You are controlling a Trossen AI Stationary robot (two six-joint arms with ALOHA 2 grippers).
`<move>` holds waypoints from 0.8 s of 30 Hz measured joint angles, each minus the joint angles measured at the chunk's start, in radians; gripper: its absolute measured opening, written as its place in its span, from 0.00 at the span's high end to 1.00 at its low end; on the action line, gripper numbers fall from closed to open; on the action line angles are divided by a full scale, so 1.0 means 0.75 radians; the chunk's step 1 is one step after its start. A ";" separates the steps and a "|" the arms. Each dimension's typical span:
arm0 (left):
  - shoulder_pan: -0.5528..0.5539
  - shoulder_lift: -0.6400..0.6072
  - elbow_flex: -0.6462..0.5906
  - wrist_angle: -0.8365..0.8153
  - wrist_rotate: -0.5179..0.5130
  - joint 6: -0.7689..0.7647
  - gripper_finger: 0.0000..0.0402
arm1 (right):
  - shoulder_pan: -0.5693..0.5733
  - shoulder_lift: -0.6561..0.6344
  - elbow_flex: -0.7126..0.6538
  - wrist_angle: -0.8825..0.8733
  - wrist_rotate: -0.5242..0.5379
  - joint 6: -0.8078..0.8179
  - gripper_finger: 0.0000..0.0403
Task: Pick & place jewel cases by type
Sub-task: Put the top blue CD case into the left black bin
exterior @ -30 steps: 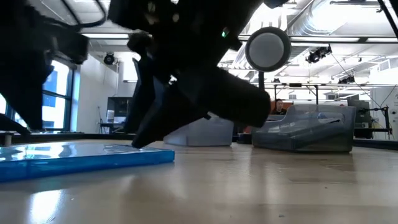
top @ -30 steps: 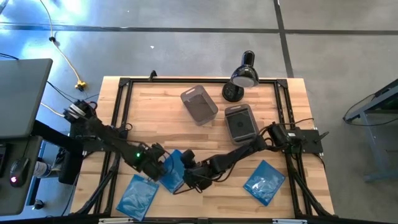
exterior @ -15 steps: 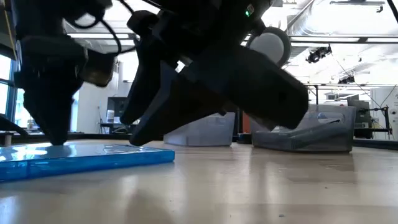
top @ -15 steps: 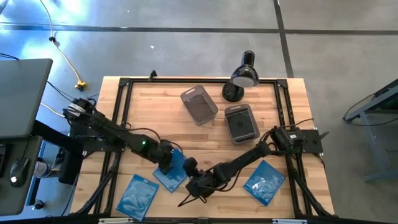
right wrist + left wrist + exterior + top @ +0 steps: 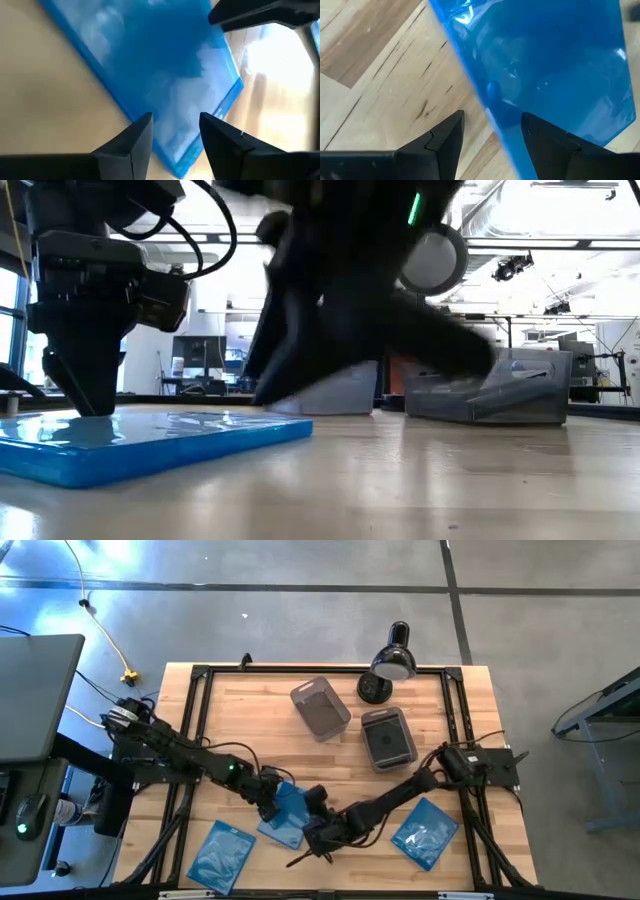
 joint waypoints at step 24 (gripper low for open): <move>-0.001 0.008 -0.004 0.154 -0.008 0.060 0.51 | -0.069 -0.004 0.046 -0.191 -0.399 1.050 0.61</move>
